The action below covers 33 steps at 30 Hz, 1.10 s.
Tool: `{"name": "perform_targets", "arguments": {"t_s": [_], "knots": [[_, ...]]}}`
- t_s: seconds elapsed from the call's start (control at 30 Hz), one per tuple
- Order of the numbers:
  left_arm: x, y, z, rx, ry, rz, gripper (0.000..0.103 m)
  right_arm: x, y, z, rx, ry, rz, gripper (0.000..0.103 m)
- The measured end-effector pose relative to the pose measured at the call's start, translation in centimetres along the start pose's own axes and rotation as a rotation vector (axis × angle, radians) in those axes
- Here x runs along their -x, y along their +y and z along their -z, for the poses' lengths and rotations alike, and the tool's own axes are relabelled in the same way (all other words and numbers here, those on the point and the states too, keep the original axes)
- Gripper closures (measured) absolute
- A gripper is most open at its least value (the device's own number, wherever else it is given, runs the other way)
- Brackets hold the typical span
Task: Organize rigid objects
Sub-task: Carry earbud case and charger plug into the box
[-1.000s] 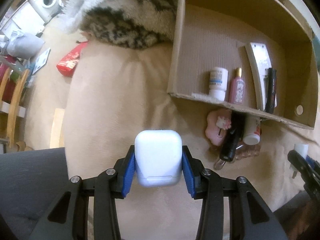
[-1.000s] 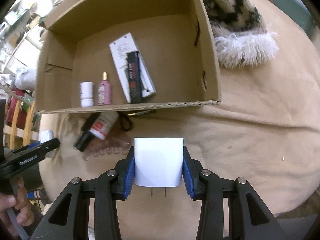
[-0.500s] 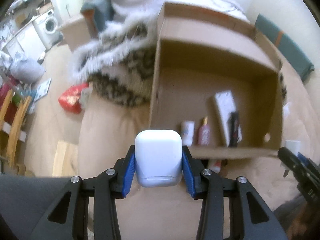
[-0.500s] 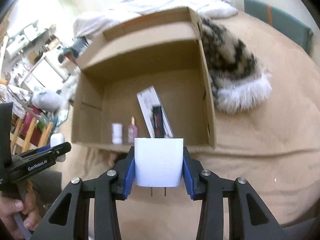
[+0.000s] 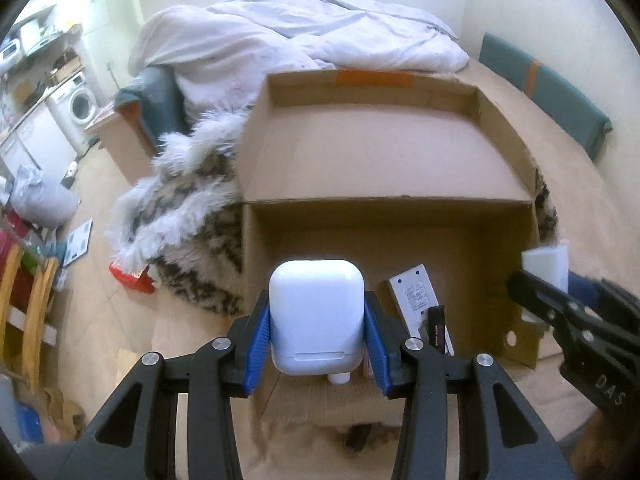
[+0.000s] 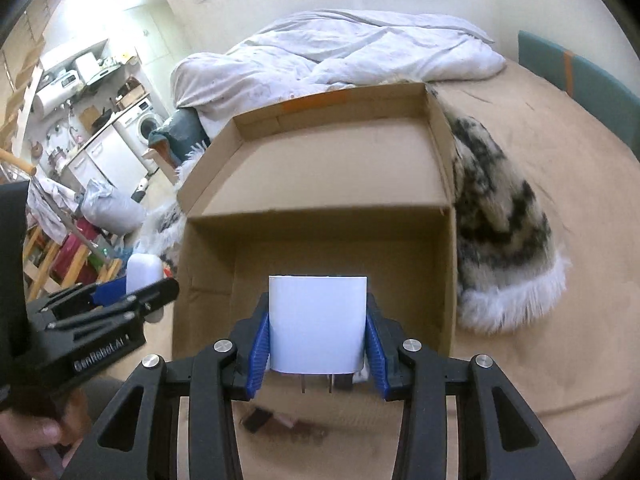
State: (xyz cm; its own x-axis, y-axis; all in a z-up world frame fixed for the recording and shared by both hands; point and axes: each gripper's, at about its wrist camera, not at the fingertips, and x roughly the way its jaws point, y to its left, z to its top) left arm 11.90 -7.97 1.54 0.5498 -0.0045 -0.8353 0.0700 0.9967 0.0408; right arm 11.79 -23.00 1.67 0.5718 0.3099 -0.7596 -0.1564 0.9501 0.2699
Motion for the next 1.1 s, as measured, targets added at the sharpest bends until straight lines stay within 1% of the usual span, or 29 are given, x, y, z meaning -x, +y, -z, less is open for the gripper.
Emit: {"name": "perform_targets", "arguments": {"t_s": [0.13,0.27,0.33,0.5,0.77,0.93,1.1], "knots": [[-3.0,-1.1,0.7,-0.041,0.022,0.011,0.064,-2.7,-1.0,0.3,-0.023,0.038,-0.008,0.059],[-5.7,-1.2,1.7,-0.037,0.074,0.042,0.064,-5.5,-2.2,2.0,-0.062,0.108,-0.004,0.059],[-6.5,-1.1,1.9,-0.028,0.085,0.039,0.064,-6.4,-2.3,2.4,-0.064,0.137,-0.006,0.059],[-7.2,-1.0,1.7,-0.016,0.067,0.023,0.063,-8.0,-2.0,2.5,-0.037,0.165,0.005,0.059],[-8.9,-0.7,2.3,-0.002,0.119,0.023,0.063,-9.7,-2.0,2.7,-0.035,0.208,0.02,0.059],[-9.6,-0.2,2.5,0.028,0.161,0.048,0.063,-10.3,-2.2,2.5,-0.054,0.222,0.024,0.059],[-9.8,-0.3,2.7,0.017,0.157,0.035,0.063,-10.7,-2.2,2.6,-0.057,0.233,0.03,0.059]]}}
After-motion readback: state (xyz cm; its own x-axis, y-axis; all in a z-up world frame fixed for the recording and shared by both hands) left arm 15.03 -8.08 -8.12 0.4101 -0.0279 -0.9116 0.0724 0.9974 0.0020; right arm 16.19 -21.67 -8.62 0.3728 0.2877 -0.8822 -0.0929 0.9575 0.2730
